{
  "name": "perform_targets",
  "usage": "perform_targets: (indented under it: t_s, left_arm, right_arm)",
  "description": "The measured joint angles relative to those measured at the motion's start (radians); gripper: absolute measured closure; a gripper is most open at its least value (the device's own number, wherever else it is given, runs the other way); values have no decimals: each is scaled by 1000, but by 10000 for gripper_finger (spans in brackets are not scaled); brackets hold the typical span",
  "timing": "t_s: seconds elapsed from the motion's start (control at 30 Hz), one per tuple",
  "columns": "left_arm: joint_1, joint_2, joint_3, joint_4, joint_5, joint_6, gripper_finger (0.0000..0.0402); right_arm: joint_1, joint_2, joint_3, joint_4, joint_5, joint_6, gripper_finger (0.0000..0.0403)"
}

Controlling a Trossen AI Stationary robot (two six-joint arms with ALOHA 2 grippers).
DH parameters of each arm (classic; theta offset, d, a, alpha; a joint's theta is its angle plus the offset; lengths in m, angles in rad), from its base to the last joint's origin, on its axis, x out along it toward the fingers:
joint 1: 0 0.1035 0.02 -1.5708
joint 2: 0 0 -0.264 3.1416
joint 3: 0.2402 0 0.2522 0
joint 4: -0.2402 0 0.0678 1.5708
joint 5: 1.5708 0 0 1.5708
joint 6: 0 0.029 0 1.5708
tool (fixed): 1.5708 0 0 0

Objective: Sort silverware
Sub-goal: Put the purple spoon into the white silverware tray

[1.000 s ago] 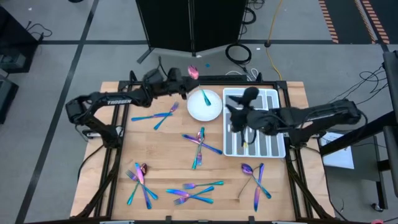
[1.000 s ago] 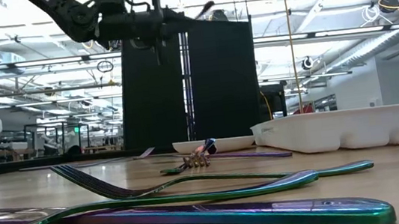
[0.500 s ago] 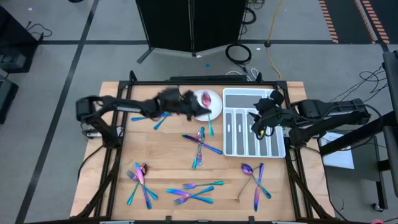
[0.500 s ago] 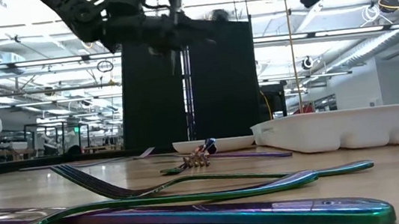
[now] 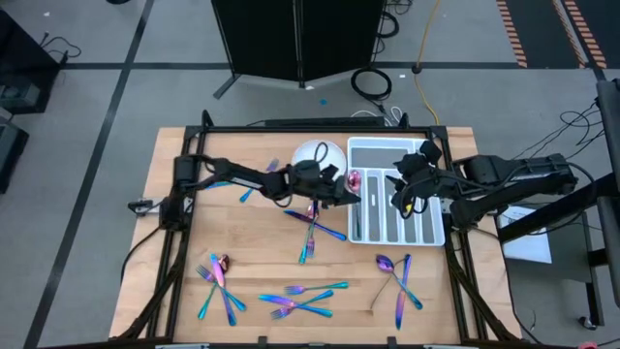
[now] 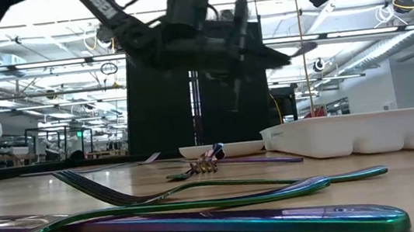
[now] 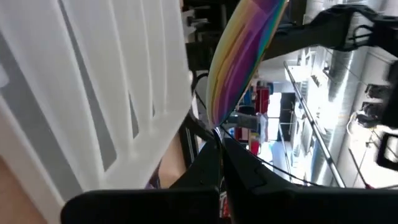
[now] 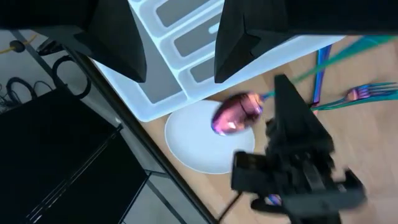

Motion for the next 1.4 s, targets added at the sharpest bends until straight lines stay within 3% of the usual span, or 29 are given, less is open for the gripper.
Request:
perform_targets:
  t_s: [0.13,0.47,0.8,1.4]
  left_arm:
    - [0,75,48,-13,3,-21,401]
    - [1,115,126,-225,-27,-43,401]
    - [44,114,248,-492,-34,66,401]
    - [56,151,298,-541,19,46,388]
  right_arm:
    - [0,0,0,-4,-17,-2,220]
    - [2,0,0,-4,-18,-72,220]
    - [2,0,0,-2,-18,-99,220]
    - [2,0,0,6,-17,-106,220]
